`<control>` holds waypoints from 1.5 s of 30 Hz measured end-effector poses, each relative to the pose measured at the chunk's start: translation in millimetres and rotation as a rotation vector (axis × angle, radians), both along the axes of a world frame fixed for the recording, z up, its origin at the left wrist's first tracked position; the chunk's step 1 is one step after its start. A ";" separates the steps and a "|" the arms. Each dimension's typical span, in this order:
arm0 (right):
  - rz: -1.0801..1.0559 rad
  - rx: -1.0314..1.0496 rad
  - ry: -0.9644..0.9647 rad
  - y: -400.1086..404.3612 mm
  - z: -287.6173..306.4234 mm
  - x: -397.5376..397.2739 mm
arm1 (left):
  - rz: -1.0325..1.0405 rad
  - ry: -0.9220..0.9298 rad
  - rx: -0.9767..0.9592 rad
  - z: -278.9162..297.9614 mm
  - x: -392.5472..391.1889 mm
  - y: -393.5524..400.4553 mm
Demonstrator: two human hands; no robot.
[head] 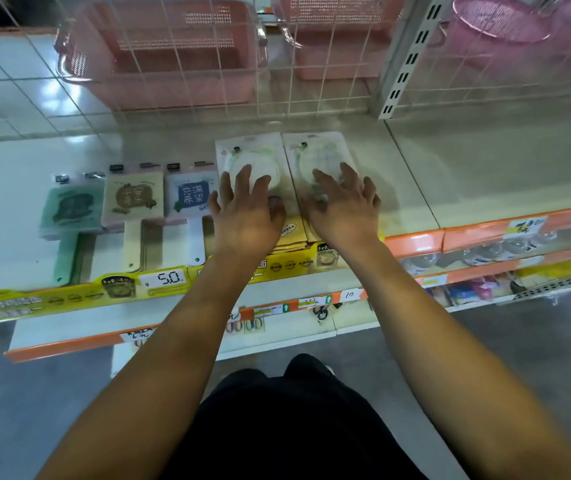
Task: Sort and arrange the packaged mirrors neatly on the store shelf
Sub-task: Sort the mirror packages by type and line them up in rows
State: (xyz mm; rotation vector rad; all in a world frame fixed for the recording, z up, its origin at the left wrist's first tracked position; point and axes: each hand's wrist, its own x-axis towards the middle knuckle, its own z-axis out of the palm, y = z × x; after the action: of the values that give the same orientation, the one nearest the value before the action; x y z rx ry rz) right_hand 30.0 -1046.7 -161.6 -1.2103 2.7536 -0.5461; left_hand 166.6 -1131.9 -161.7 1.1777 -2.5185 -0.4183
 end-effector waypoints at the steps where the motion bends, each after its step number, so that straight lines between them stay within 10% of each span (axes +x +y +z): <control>1: 0.002 0.004 -0.013 2.5 0.0 -1.6 | 0.014 -0.011 0.006 0.7 1.0 2.0; 21: 0.119 -0.033 0.039 23.7 -15.1 -11.5 | 0.127 -0.180 -0.019 -9.7 9.5 27.3; 45: 0.429 -0.141 -0.238 52.1 -4.1 -48.0 | -0.200 -0.039 -0.021 3.7 7.6 43.0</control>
State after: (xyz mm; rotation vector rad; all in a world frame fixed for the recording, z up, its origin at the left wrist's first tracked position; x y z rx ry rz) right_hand -18.0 -994.6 -165.6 -1.5894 2.2017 -0.7821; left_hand 174.3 -1088.9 -158.0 0.9383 -2.6779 -0.4198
